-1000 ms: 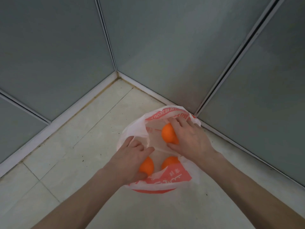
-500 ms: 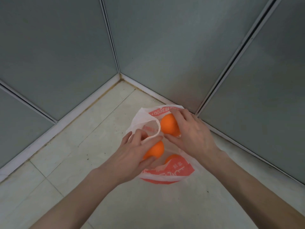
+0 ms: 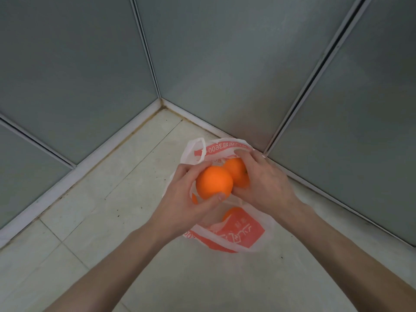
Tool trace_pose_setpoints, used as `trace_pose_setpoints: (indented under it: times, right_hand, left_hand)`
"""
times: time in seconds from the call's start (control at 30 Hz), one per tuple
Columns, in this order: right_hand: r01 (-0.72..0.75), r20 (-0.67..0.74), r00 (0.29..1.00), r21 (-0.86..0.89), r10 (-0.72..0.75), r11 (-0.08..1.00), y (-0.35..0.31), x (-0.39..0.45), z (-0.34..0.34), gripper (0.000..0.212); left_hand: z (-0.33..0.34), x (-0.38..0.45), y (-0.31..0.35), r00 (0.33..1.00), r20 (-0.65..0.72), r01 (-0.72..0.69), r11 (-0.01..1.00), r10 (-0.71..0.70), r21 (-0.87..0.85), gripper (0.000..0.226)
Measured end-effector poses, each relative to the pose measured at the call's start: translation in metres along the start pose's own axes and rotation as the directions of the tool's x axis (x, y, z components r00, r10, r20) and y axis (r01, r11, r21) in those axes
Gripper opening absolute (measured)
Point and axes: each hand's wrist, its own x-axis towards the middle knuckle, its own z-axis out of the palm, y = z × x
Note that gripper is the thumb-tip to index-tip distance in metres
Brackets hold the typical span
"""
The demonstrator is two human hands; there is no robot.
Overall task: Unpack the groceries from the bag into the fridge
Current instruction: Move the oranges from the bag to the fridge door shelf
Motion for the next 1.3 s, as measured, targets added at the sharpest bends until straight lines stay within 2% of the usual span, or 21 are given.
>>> trace_pose_setpoints:
  times: [0.1,0.2,0.4,0.57,0.73,0.97,1.07,1.13,1.3]
  right_hand:
    - [-0.031,0.011,0.999,0.055,0.031,0.998,0.002,-0.002,-0.003,0.083]
    - [-0.036,0.006,0.999,0.06,0.036,0.998,0.005,-0.002,-0.005,0.085]
    - [-0.039,-0.045,0.998,0.002,0.039,0.999,0.008,-0.002,-0.02,0.079]
    - [-0.03,-0.04,0.999,-0.05,0.028,0.998,0.001,-0.022,-0.072,0.074]
    - [-0.04,0.001,0.999,-0.035,0.041,0.999,-0.025,-0.051,-0.173,0.071]
    - [0.012,0.026,1.0,0.069,-0.014,0.998,-0.094,-0.09,-0.374,0.073]
    - [0.028,0.005,1.0,0.088,-0.028,0.996,-0.133,-0.11,-0.468,0.08]
    - [0.009,-0.007,1.0,0.13,-0.008,0.991,-0.162,-0.127,-0.526,0.085]
    - [0.02,-0.063,0.998,0.206,-0.008,0.978,-0.223,-0.176,-0.641,0.073]
  left_hand:
    - [-0.001,0.002,-0.005,0.999,0.013,-0.04,0.995,0.038,0.093,0.082]
    - [-0.001,0.001,-0.005,0.998,-0.009,-0.065,0.989,0.067,0.131,0.083]
    - [-0.006,-0.005,0.015,0.975,-0.183,-0.088,0.978,0.123,0.192,0.083]
    - [-0.028,-0.024,0.072,0.973,-0.227,-0.033,0.996,0.05,0.078,0.082]
    - [-0.073,-0.056,0.157,0.959,-0.261,0.103,0.994,-0.11,-0.039,0.083]
    - [-0.187,-0.105,0.322,0.932,-0.337,0.128,0.991,-0.132,-0.034,0.087]
    - [-0.243,-0.125,0.401,0.912,-0.381,0.137,0.989,-0.149,-0.059,0.09]
    - [-0.28,-0.143,0.448,0.895,-0.417,0.148,0.987,-0.161,-0.064,0.084]
    - [-0.356,-0.194,0.538,0.841,-0.521,0.154,0.988,-0.147,-0.03,0.077]
